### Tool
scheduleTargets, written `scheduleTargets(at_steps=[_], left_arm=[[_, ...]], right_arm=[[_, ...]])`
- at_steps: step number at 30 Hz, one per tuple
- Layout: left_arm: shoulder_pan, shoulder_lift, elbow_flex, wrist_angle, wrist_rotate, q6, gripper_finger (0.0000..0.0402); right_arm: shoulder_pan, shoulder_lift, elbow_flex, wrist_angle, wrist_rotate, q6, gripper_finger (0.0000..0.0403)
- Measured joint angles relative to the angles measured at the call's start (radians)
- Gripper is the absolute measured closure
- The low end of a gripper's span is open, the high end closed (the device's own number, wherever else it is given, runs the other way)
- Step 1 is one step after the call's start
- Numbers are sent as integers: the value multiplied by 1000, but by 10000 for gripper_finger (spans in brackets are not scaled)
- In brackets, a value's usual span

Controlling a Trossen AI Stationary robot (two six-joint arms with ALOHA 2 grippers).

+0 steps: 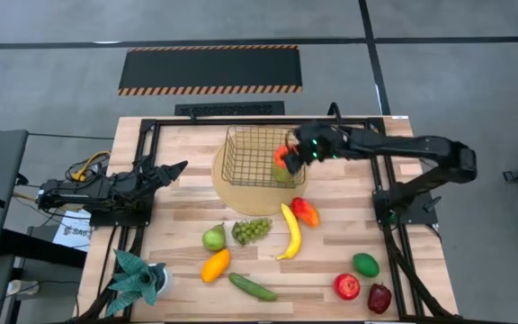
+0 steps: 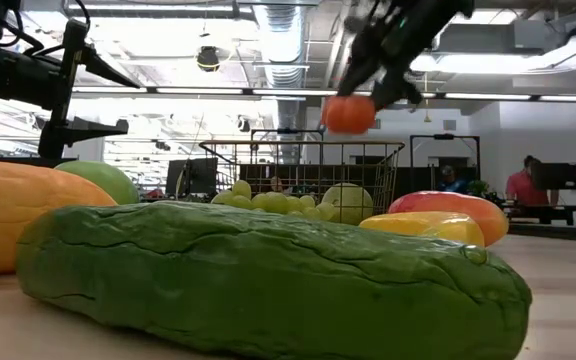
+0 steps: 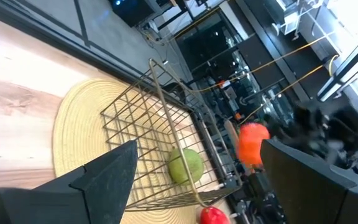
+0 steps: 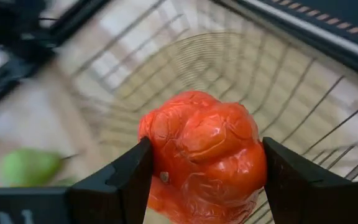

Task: Build produce basket
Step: Put the squash into the wire basket

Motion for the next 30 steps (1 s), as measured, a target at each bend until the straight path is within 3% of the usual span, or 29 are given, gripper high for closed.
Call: scheduleTargets(at_steps=[5, 11, 17, 21, 30], left_arm=[[0, 0, 0, -3, 0, 0, 74], [0, 0, 0, -9, 0, 0, 74], [0, 0, 0, -9, 0, 0, 74], [0, 0, 0, -15, 2, 0, 74], [0, 0, 0, -22, 3, 0, 74]], right_arm=[[-86, 128, 42, 13, -1, -104, 153], [-117, 269, 152, 5, 13, -115, 152], [-103, 376, 283, -150, 106, -154, 152], [-91, 424, 344, -267, 184, -203, 152], [-73, 470, 358, -297, 189, -218, 135]])
